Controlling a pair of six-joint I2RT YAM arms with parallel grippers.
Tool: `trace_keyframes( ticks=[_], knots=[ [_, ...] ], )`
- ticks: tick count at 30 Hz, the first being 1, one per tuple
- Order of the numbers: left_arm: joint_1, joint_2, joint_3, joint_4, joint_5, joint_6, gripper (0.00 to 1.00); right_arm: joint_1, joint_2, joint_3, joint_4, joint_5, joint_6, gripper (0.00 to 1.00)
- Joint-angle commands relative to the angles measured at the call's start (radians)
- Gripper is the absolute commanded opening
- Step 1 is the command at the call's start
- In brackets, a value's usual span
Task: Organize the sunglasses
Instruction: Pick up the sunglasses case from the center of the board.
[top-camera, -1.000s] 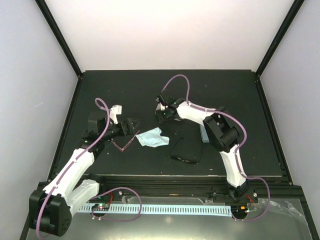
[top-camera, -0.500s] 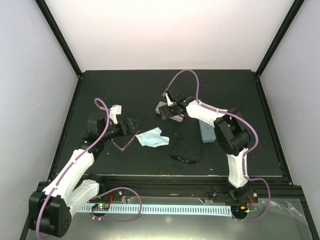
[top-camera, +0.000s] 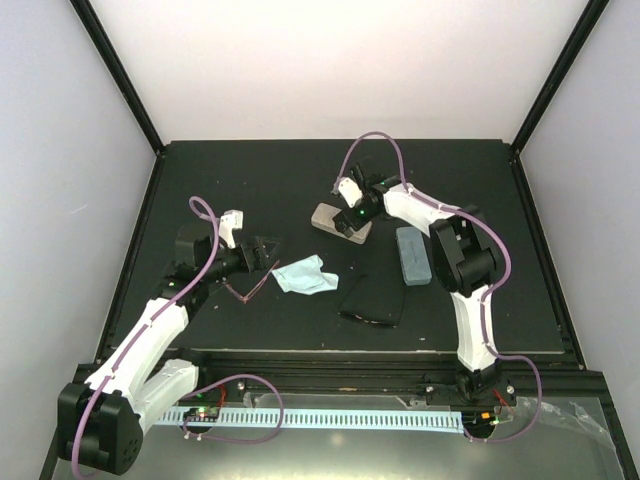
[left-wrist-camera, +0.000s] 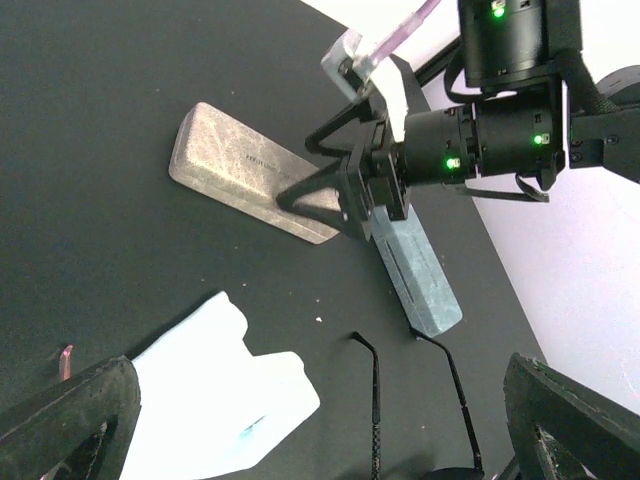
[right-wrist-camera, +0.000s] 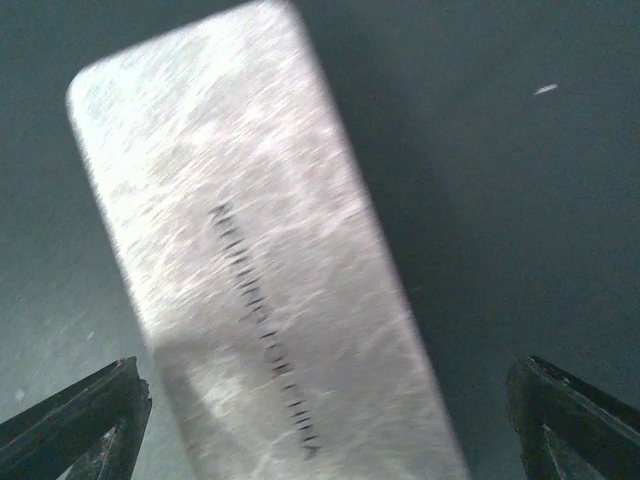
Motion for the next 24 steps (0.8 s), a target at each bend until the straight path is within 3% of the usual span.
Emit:
trace_keyframes(
  ticks=[1,11,15,20,24],
  knots=[
    [-0.005,0.005,0.006,-0.006,0.000,-0.001,0.99,0.009,0.021,0.025,-0.120,-0.120,-0.139,0.97],
    [-0.008,0.046,0.012,0.021,0.008,-0.009,0.99,0.027,0.048,0.035,-0.171,0.022,-0.149,0.74],
    [-0.010,0.059,0.012,0.030,0.009,-0.009,0.99,0.033,0.050,0.030,-0.165,0.048,-0.142,0.69],
    [-0.013,0.070,0.011,0.040,0.011,-0.013,0.99,0.037,0.055,0.045,-0.176,0.021,-0.109,0.48],
    [-0.013,0.073,0.011,0.054,0.008,-0.024,0.99,0.036,-0.003,0.017,-0.119,-0.047,-0.037,0.42]
  ],
)
